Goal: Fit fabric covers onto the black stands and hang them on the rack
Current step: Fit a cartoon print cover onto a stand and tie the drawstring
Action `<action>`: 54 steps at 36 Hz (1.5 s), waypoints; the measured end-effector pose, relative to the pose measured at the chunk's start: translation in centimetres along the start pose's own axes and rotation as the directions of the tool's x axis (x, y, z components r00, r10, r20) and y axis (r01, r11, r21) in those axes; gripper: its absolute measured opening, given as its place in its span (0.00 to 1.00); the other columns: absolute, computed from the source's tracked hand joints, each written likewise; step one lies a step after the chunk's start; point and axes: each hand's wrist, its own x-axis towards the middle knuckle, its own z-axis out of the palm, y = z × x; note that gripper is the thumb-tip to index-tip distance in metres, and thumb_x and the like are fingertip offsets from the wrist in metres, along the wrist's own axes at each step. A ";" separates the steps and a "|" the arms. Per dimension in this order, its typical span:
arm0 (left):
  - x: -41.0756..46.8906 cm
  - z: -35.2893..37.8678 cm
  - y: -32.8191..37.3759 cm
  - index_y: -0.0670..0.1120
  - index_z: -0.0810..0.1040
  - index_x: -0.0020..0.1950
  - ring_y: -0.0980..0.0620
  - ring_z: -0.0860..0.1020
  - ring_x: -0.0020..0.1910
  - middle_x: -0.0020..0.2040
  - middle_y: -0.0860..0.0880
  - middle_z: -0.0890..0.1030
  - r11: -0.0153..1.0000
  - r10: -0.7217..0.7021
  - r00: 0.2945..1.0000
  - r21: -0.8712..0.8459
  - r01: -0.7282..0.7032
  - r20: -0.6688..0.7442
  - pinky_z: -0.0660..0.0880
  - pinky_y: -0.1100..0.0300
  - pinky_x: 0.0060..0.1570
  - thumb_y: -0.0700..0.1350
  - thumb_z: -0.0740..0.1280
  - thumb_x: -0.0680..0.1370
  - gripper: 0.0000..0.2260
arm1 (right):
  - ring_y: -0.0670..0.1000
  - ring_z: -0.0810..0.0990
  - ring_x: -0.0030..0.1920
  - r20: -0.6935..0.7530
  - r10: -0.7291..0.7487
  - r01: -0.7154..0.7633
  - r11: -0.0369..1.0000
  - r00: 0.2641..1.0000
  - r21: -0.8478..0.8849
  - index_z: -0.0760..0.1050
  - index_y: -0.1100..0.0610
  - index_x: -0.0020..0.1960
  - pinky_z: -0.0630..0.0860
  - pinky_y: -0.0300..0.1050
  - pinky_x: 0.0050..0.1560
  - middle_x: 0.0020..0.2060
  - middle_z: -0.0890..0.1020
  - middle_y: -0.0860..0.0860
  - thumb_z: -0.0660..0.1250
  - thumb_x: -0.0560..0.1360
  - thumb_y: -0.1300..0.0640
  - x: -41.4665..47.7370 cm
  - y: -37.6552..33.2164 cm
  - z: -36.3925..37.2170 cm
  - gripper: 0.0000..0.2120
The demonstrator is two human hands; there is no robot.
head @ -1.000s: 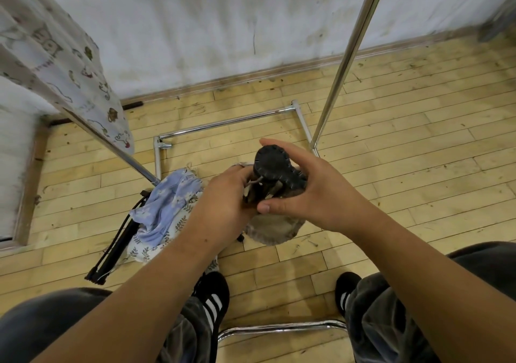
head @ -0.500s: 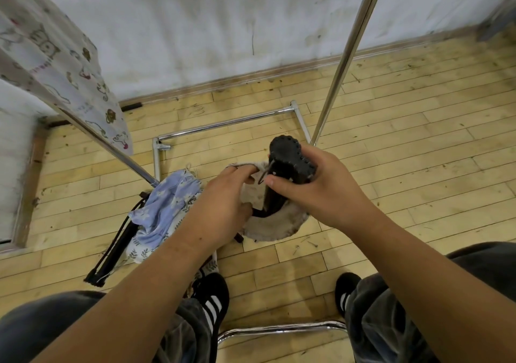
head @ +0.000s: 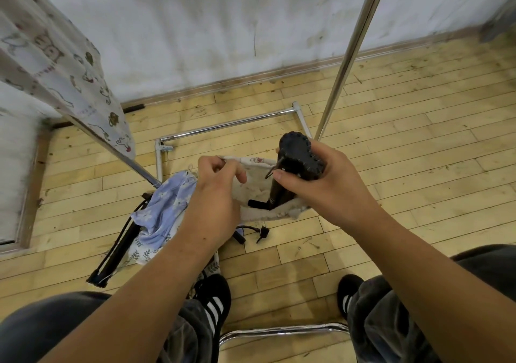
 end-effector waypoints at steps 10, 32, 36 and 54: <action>0.7 -0.8 0.3 0.53 0.69 0.62 0.67 0.68 0.42 0.62 0.51 0.61 0.988 -0.116 0.975 -0.118 0.095 -0.191 0.79 0.49 0.35 0.28 0.65 0.73 0.26 | 0.44 0.84 0.54 0.013 0.009 -0.010 1.000 1.000 0.026 0.83 0.50 0.56 0.82 0.38 0.53 0.50 0.86 0.47 0.76 0.75 0.59 -0.2 -0.2 -0.2 0.11; 1.3 -1.0 0.5 0.45 0.78 0.50 0.51 0.75 0.34 0.40 0.46 0.80 0.944 -0.244 0.938 -0.163 0.288 0.247 0.69 0.56 0.35 0.47 0.62 0.84 0.09 | 0.50 0.84 0.48 0.069 -0.085 0.092 0.989 0.994 -0.112 0.81 0.46 0.55 0.83 0.46 0.49 0.46 0.84 0.45 0.78 0.74 0.57 -0.1 1.4 0.1 0.13; 1.1 -1.1 1.0 0.51 0.78 0.50 0.50 0.80 0.40 0.42 0.49 0.82 0.949 -0.196 0.956 -0.203 0.241 0.219 0.76 0.49 0.42 0.49 0.62 0.84 0.07 | 0.49 0.84 0.49 0.100 -0.057 0.078 0.973 0.993 -0.216 0.82 0.44 0.57 0.83 0.53 0.48 0.48 0.85 0.44 0.78 0.72 0.53 0.1 2.2 0.3 0.15; 0.8 -1.7 0.7 0.51 0.79 0.48 0.62 0.73 0.23 0.39 0.50 0.84 0.932 -0.265 0.957 -0.224 0.286 0.121 0.65 0.70 0.25 0.56 0.68 0.81 0.09 | 0.40 0.82 0.48 0.036 -0.071 0.079 0.947 0.997 -0.312 0.81 0.40 0.58 0.78 0.32 0.46 0.46 0.84 0.37 0.80 0.72 0.53 0.2 3.1 0.3 0.18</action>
